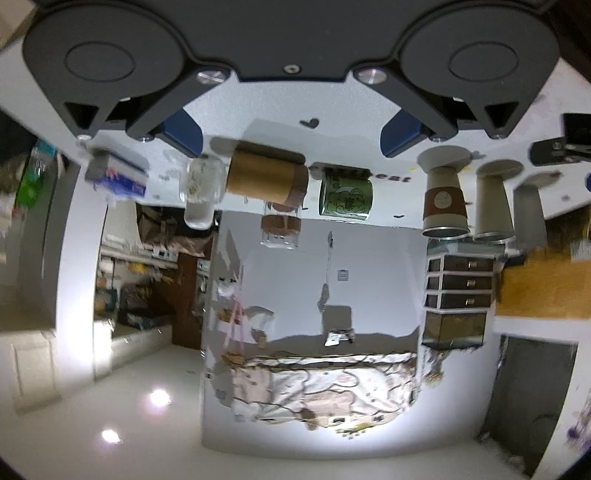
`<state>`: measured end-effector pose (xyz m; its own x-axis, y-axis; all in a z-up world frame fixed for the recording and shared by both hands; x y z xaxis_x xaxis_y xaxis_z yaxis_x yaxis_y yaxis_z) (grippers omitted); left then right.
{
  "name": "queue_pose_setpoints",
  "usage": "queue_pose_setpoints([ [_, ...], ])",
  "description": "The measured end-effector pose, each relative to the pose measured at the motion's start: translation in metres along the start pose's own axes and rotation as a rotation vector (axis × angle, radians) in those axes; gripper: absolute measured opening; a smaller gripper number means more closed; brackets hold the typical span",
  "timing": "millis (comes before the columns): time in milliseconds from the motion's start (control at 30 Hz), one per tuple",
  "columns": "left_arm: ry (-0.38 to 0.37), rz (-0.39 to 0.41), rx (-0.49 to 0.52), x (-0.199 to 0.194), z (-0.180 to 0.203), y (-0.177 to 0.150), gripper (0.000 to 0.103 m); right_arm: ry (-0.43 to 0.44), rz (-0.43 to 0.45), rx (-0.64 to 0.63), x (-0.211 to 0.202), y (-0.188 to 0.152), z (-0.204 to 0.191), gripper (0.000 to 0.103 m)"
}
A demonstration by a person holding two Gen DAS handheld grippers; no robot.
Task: Flip cup upright
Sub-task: 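Reach the right tool to the green tin lying on its side and grasp it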
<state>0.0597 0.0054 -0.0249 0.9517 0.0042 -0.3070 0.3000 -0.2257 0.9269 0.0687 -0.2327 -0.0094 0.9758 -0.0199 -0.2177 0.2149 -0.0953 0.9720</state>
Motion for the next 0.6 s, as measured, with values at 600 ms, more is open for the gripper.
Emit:
queue_pose_setpoints([
  [600,0.008,-0.008,-0.058,0.024,-0.039,-0.036,0.103,0.149,-0.061,-0.696,0.189,0.037,-0.080,0.103],
])
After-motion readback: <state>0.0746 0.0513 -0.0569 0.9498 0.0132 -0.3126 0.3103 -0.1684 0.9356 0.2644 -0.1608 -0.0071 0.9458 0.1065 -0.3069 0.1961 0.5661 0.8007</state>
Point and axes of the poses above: each gripper's, at about its wrist camera, not at the fingertips, and x roughly the way its jaws point, z to its right, y to its top, the point moved 6 cm from there along x, roughly the way its jaws point, and after that the axes turned 12 degrees about x, right-handed, at the moved point
